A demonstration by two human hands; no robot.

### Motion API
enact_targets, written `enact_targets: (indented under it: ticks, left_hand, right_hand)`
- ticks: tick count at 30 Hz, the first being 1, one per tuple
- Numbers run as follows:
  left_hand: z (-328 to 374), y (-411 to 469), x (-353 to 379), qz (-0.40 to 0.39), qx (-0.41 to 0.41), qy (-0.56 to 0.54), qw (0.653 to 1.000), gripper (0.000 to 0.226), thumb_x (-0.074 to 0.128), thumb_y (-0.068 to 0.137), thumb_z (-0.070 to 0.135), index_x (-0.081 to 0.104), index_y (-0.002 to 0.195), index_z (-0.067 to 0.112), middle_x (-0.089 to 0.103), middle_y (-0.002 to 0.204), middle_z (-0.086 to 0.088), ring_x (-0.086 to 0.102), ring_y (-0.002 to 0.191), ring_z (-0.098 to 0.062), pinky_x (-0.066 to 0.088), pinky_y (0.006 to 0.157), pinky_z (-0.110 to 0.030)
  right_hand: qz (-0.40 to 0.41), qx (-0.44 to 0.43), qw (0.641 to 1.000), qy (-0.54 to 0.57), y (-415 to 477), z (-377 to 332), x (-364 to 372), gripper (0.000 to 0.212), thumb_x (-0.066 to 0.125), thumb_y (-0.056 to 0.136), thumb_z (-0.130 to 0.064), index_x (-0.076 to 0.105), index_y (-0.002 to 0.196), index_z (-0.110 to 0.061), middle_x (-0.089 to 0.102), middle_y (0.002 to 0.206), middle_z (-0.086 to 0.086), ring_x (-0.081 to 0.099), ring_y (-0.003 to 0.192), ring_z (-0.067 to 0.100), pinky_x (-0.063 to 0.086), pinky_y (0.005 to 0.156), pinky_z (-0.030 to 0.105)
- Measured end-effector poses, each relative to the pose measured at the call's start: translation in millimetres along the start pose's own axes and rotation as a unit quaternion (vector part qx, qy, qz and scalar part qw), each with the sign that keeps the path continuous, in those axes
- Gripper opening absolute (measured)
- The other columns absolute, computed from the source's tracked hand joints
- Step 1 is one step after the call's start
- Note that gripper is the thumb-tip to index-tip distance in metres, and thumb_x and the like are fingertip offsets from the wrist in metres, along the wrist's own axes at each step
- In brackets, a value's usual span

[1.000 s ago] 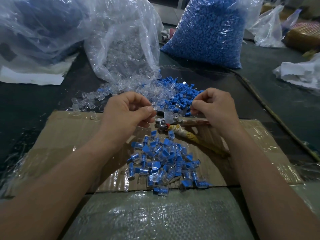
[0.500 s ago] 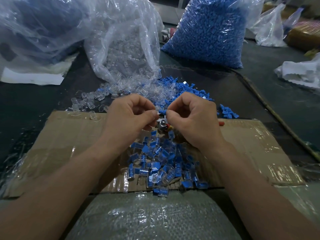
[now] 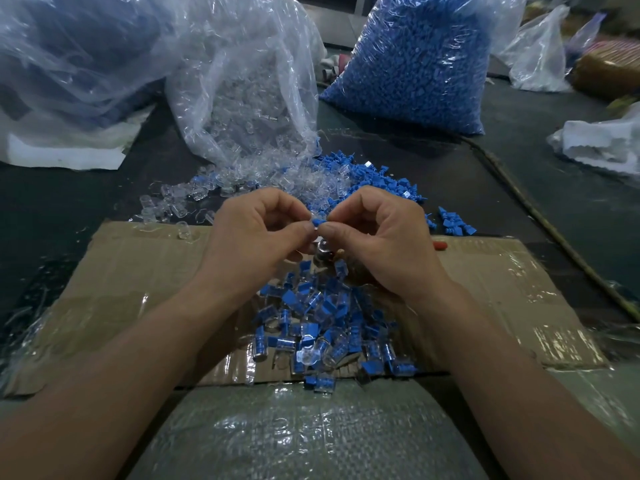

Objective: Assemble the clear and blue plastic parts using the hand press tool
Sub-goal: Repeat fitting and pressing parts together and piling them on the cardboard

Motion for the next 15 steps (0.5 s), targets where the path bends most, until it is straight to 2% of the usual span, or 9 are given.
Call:
enact_targets:
  ticks: [2,5,9,12,15]
  left_hand:
    - [0.5,0.0,0.8,-0.004,0.005,0.007,1.0,0.016,0.068,0.078,0.004,0.06,0.074,0.018,0.07,0.067,0.001,0.067,0.056,-0.011,0.052,0.053,-0.016]
    - [0.2,0.1,1.3,-0.008,0.008,0.01,1.0,0.017,0.068,0.078,0.004,0.06,0.074,0.018,0.07,0.067,0.003,0.067,0.057,-0.009,0.052,0.054,-0.016]
    - [3.0,-0.9,3.0,-0.017,0.021,0.015,1.0,0.014,0.069,0.076,0.006,0.061,0.074,0.018,0.07,0.066,0.002,0.066,0.056,-0.01,0.052,0.054,-0.015]
    - [5.4,-1.4,2.8,-0.02,0.022,0.006,1.0,0.012,0.068,0.076,0.007,0.061,0.075,0.016,0.069,0.066,0.0,0.066,0.056,-0.01,0.052,0.054,-0.016]
    - [8.6,-3.1,2.2,-0.026,0.019,-0.028,0.999,0.011,0.067,0.068,0.019,0.061,0.077,0.015,0.069,0.069,-0.005,0.066,0.058,-0.012,0.052,0.056,-0.016]
  right_hand:
    - [-0.004,0.0,1.0,0.014,-0.6,-0.1,1.4,0.014,0.072,0.068,-0.026,0.058,0.072,-0.024,0.061,0.068,-0.011,0.061,0.061,0.003,0.049,0.057,0.012]
    - [-0.011,-0.001,1.0,0.023,-0.5,1.6,3.8,0.017,0.075,0.07,-0.017,0.059,0.072,-0.023,0.061,0.065,-0.01,0.061,0.059,0.002,0.049,0.055,0.012]
    - [-0.002,0.004,0.999,0.048,0.0,2.1,1.9,0.019,0.07,0.063,-0.031,0.056,0.075,-0.025,0.06,0.065,-0.013,0.06,0.06,0.0,0.047,0.056,0.011]
    - [0.01,-0.003,1.0,0.024,-0.4,0.4,0.2,0.022,0.068,0.063,-0.038,0.055,0.077,-0.026,0.06,0.069,-0.011,0.059,0.063,0.002,0.049,0.059,0.013]
    - [0.015,-0.019,1.0,-0.004,-0.5,-2.1,-2.7,0.022,0.067,0.066,-0.04,0.055,0.083,-0.031,0.059,0.08,-0.014,0.059,0.073,-0.002,0.048,0.065,0.011]
Point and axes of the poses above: each hand's wrist, its own y-axis towards the middle knuckle, its own x-axis out of the palm, z = x × y, the point moved 7 cm from there along y, towards the middle knuckle
